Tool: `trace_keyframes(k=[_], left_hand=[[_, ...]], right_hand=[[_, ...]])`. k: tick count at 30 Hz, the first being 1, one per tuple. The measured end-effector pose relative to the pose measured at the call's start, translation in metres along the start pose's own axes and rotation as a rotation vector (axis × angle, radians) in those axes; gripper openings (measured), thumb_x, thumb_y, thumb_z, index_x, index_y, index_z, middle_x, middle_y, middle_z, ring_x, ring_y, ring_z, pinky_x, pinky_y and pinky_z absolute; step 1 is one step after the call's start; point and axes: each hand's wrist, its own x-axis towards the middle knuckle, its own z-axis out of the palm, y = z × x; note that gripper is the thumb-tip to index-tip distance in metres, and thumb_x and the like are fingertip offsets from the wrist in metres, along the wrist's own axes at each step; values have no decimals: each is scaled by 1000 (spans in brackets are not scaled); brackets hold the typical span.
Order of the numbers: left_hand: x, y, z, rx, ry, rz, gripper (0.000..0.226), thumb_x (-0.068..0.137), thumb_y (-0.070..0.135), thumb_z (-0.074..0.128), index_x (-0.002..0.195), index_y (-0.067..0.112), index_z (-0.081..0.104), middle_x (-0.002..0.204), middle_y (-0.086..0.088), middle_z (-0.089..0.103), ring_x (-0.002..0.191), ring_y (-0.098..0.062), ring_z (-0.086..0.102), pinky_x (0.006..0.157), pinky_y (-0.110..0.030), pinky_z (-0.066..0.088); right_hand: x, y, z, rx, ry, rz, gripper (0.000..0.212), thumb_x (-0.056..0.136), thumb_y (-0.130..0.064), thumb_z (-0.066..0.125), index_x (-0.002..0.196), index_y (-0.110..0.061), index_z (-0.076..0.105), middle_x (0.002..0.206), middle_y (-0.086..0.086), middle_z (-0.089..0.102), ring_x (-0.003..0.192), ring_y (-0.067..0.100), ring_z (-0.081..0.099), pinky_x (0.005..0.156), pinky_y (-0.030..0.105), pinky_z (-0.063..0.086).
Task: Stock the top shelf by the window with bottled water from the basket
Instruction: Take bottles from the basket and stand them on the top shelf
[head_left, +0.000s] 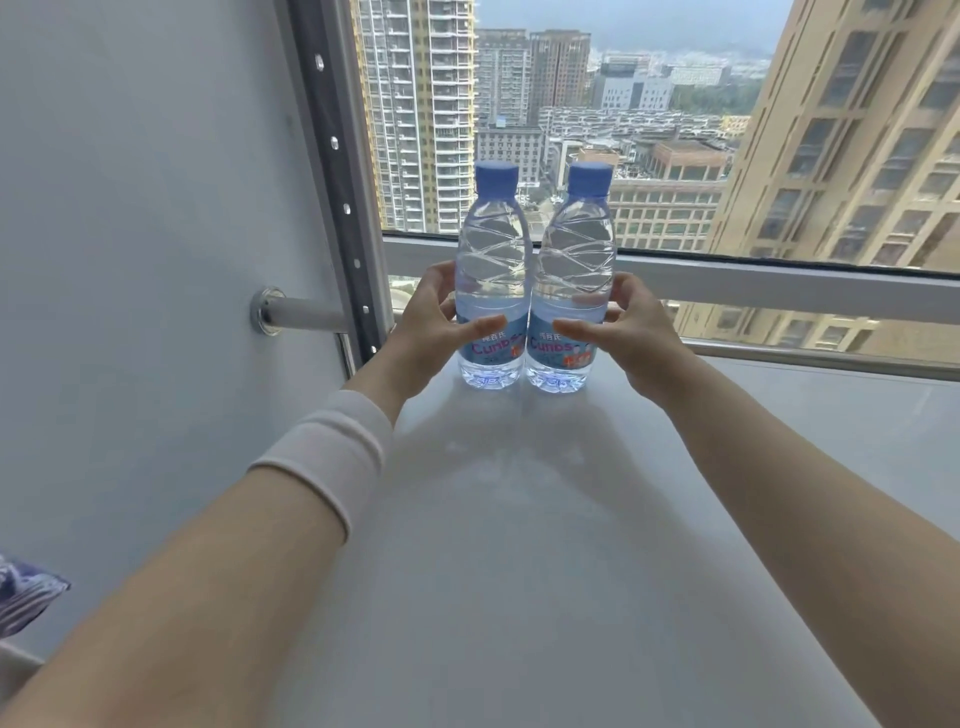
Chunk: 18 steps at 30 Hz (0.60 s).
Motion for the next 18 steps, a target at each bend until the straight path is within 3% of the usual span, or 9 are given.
trace_keyframes(k=[7, 12, 14, 16, 18], left_hand=[[3, 1, 3, 38, -61, -25, 59, 77, 3, 67, 126, 13, 35, 135, -8, 48, 126, -27, 48, 105, -44, 42], [4, 5, 1, 159, -110, -91, 75, 76, 15, 71, 136, 15, 27, 145, -6, 39, 131, -25, 42, 109, -48, 37], [3, 12, 1, 207, -108, -80, 86, 70, 31, 76, 139, 16, 27, 147, -4, 38, 134, -22, 39, 110, -47, 35], [3, 28, 1, 240, -41, 9, 92, 68, 43, 75, 142, 20, 26, 150, -2, 34, 137, -20, 34, 112, -41, 31], [5, 53, 0, 236, 74, 118, 82, 75, 39, 68, 142, 18, 26, 150, -3, 34, 137, -19, 34, 111, -35, 30]], right_hand=[[-4, 1, -3, -90, 59, -40, 65, 64, -10, 81, 119, -6, 45, 112, 8, 54, 80, 3, 57, 67, 19, 51], [-9, -5, -5, -154, 29, -7, 70, 65, -17, 81, 124, -7, 44, 119, 9, 55, 91, 15, 58, 73, 27, 49], [-10, -14, -9, -169, -30, 15, 72, 68, -21, 79, 128, -8, 43, 123, 8, 55, 96, 17, 58, 73, 26, 49], [-9, -29, -16, -169, -41, 22, 78, 68, -27, 78, 134, -11, 39, 132, 9, 51, 108, 21, 55, 84, 32, 50], [-7, -51, -24, -158, 9, -19, 83, 68, -30, 77, 138, -12, 35, 138, 10, 46, 117, 24, 50, 98, 42, 46]])
